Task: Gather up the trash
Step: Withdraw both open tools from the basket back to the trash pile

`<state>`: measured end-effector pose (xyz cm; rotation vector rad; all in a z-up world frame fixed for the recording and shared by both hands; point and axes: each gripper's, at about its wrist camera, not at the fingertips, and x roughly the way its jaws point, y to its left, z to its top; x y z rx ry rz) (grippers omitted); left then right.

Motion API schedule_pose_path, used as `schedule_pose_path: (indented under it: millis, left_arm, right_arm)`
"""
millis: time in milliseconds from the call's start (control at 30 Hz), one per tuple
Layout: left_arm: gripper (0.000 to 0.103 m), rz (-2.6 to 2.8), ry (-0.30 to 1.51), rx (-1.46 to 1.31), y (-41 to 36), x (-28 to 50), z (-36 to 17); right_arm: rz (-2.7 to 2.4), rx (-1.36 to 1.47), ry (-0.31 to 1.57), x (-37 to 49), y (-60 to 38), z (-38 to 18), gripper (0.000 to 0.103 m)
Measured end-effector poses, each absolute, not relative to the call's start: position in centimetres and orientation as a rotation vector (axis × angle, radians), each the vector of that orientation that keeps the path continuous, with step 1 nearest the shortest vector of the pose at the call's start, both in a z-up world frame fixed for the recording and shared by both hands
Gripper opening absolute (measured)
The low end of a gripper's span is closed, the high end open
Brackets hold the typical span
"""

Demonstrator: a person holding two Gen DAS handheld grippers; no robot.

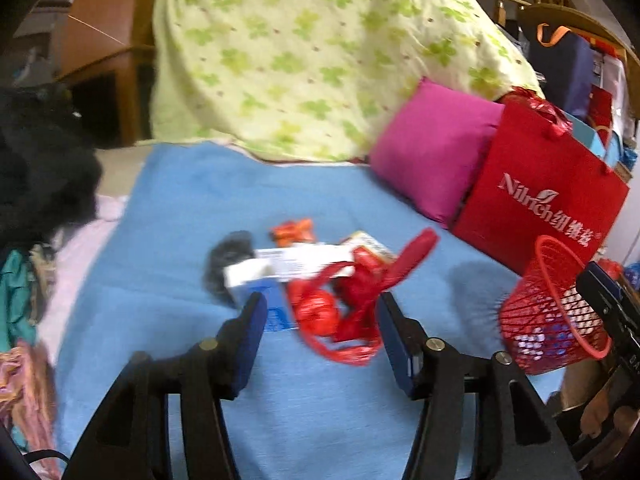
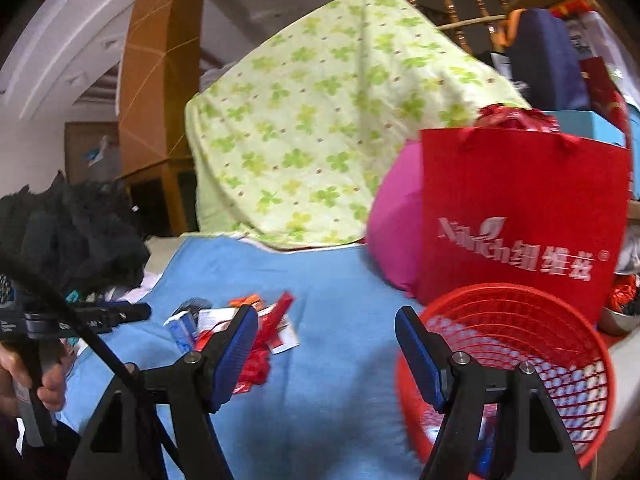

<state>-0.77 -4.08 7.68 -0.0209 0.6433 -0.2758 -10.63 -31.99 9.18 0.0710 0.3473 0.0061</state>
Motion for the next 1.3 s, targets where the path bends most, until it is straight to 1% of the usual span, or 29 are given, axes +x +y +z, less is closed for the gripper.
schedule_pose_path:
  millis: [133,533,900,1100,1300]
  left_arm:
    - [0.066,-0.232,0.635,-0.013,-2.6,-1.2,6.6]
    - [0.066,-0.161,0.691,-0.045,0.1,-0.5,1.9]
    - [0.066,-0.125,0.734,-0.054,1.2,0.7,-2.2]
    - [0.066,-0.122,0.743,-0.079,1.8,1.6,-3.1]
    - [0.066,-0.131,0.769,-0.091,1.8,2.8,-3.8]
  right_arm:
    - [0.035,0.039,0.395,-9.0,-29.6,8.1,0.075]
    - [0.089,-0.11,0.561,-5.0,-23.5,4.2,0.075]
    - [0.101,-0.192,0.626,-4.1,-21.4,2.0,0.075]
    - [0.109,-0.179,0.662,-3.3,-21.1,1.3,0.075]
    - [0.136,-0.064,0.709,-1.7,-22.6,1.1,0.075]
